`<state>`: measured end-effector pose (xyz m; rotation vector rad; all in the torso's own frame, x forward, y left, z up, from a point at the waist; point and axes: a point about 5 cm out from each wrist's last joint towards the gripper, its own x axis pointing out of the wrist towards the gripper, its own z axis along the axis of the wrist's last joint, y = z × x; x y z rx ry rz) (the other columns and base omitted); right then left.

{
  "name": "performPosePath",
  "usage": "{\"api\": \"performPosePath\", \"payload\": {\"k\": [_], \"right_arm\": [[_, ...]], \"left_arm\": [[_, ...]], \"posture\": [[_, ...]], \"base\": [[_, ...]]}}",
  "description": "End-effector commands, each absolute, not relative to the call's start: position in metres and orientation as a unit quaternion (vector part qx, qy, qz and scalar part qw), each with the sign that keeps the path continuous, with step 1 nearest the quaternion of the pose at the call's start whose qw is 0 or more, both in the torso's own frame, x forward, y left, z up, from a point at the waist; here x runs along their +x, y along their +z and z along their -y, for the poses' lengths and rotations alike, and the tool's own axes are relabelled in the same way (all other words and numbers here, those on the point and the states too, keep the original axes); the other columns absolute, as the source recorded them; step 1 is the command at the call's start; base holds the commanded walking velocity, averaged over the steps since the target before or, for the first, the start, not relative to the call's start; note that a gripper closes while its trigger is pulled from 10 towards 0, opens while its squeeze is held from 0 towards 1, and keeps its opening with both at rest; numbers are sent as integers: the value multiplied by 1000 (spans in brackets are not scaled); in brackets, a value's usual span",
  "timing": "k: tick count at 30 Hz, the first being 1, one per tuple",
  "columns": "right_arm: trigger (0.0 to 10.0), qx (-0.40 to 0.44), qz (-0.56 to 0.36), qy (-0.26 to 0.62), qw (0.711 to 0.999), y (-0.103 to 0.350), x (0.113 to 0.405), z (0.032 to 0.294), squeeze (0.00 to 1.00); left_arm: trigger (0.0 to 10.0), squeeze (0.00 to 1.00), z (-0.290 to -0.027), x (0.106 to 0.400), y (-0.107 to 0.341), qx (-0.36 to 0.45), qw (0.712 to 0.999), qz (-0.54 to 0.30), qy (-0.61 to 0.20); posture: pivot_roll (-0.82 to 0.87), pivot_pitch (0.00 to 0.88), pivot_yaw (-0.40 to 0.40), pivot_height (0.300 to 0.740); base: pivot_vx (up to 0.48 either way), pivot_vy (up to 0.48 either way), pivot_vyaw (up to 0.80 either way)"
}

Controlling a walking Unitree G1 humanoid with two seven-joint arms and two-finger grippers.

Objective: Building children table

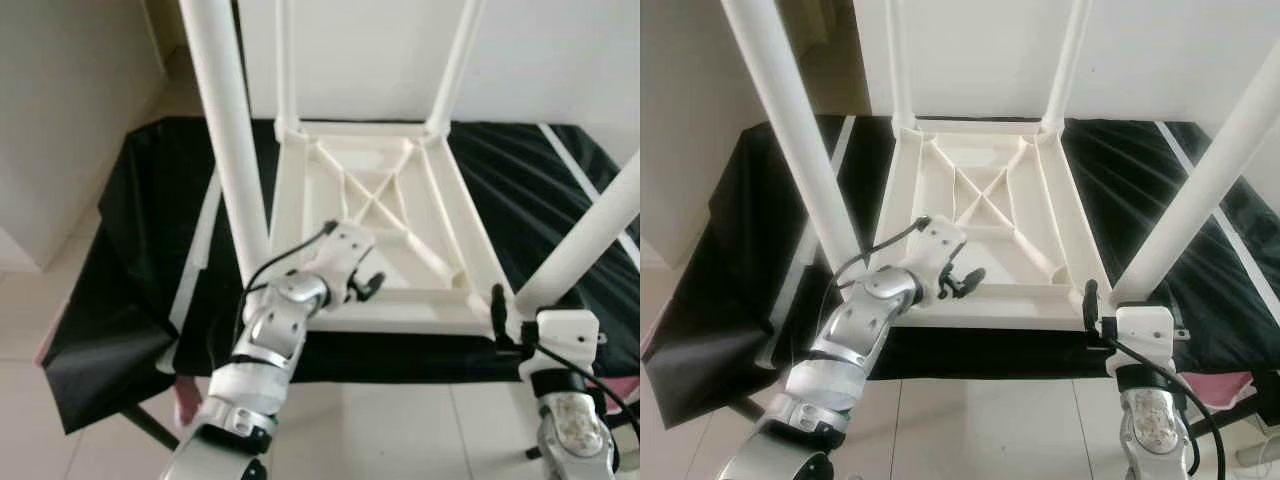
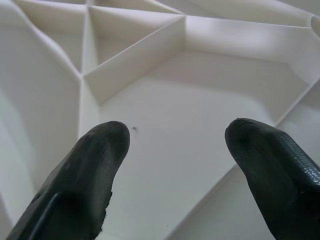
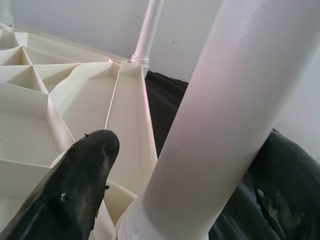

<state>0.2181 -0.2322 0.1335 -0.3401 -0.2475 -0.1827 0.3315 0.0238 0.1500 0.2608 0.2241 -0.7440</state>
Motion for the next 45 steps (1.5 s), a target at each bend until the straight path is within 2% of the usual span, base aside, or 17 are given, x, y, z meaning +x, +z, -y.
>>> {"api": "performPosePath", "payload": {"k": [1, 6, 8, 11, 13, 15, 17, 19, 28, 31, 35, 39, 45], "right_arm": [[10000, -165, 114, -84, 976, 132, 220, 234, 0], [10000, -158, 109, -52, 980, 132, 225, 235, 0], [10000, -158, 109, -52, 980, 132, 225, 235, 0], [10000, -150, 104, -26, 983, 131, 229, 233, 0], [10000, -150, 104, -26, 983, 131, 229, 233, 0], [10000, -136, 96, 8, 986, 131, 234, 229, 0], [10000, -136, 96, 8, 986, 131, 234, 229, 0], [10000, -123, 86, 53, 987, 129, 241, 223, 0], [10000, -114, 64, 146, 981, 129, 256, 210, 0], [10000, -121, 56, 208, 969, 134, 273, 202, 0], [10000, -126, 52, 245, 960, 138, 284, 197, 0], [10000, -129, 53, 263, 955, 144, 296, 194, 0], [10000, -129, 53, 265, 954, 145, 298, 194, 0]], "left_arm": [[10000, 0, -68, 347, 160, 161, 982, -58, 84], [10000, 0, -96, 346, 161, 150, 971, -64, 175], [10000, 0, -96, 346, 161, 150, 971, -64, 175], [10000, 0, -114, 342, 161, 134, 960, -65, 238], [10000, 0, -114, 342, 161, 134, 960, -65, 238], [10000, 0, -125, 340, 160, 131, 949, -70, 279], [10000, 0, -125, 340, 160, 131, 949, -70, 279], [10000, 0, -133, 338, 159, 133, 939, -79, 307], [10000, 0, -140, 335, 162, 159, 925, -80, 335], [10000, 0, -146, 332, 161, 168, 917, -90, 351], [10000, 0, -149, 332, 162, 176, 912, -91, 359], [10000, 0, -150, 331, 164, 182, 908, -90, 367], [10000, 0, -150, 331, 163, 182, 908, -91, 367]], "posture": [[-81, 50, -18, 740], [-78, 55, -24, 740], [-78, 55, -24, 740], [-77, 57, -28, 740], [-77, 57, -28, 740], [-76, 58, -29, 740], [-76, 58, -29, 740], [-72, 59, -33, 740], [-61, 60, -37, 740], [-53, 58, -41, 740], [-48, 53, -42, 740], [-41, 52, -47, 740], [-41, 52, -47, 740]], "base": [[0, 0, 0], [0, 0, 0], [0, 0, 0], [0, 0, 0], [0, 0, 0], [0, 0, 0], [0, 0, 0], [0, 0, 0], [0, 0, 0], [0, 0, 0], [0, 0, 0], [0, 0, 0], [0, 0, 0]]}}
